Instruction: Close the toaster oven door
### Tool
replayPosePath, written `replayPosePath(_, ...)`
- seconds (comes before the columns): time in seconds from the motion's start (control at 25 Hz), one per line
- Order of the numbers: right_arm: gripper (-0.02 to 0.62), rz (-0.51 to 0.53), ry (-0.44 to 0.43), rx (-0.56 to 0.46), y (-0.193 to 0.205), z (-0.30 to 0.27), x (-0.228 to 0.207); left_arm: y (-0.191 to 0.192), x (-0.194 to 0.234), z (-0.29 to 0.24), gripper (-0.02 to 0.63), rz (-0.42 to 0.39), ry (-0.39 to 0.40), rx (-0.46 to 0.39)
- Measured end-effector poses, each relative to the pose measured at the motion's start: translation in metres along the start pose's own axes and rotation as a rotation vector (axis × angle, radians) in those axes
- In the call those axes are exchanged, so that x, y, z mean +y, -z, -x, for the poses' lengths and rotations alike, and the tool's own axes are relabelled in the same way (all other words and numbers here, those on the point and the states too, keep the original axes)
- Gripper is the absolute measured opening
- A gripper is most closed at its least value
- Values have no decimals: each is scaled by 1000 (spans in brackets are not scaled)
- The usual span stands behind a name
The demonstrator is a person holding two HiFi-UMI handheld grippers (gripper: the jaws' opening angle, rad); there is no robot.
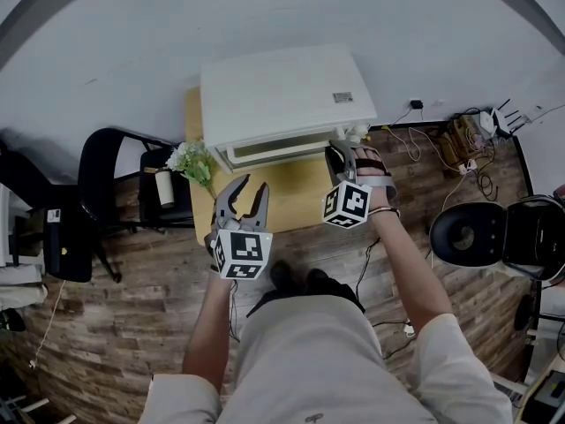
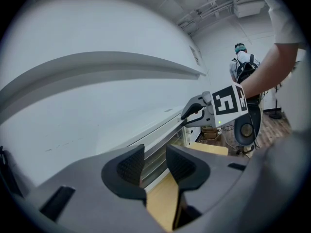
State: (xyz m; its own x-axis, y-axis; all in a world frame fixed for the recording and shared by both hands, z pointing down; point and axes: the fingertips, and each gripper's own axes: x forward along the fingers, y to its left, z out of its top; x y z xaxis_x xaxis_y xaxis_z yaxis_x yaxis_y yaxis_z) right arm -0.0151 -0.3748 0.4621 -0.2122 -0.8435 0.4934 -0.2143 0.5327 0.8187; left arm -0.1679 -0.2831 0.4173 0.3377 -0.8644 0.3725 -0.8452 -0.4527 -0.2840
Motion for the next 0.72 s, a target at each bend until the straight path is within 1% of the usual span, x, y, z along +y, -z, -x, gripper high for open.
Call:
replayPosePath(0.56, 92, 1, -46, 18, 1, -4, -1, -2, 6, -5, 138, 7, 1, -15)
replayPosePath(0.72, 93, -7, -40, 19, 0, -4, -1, -1, 8, 0, 138, 6, 1, -16)
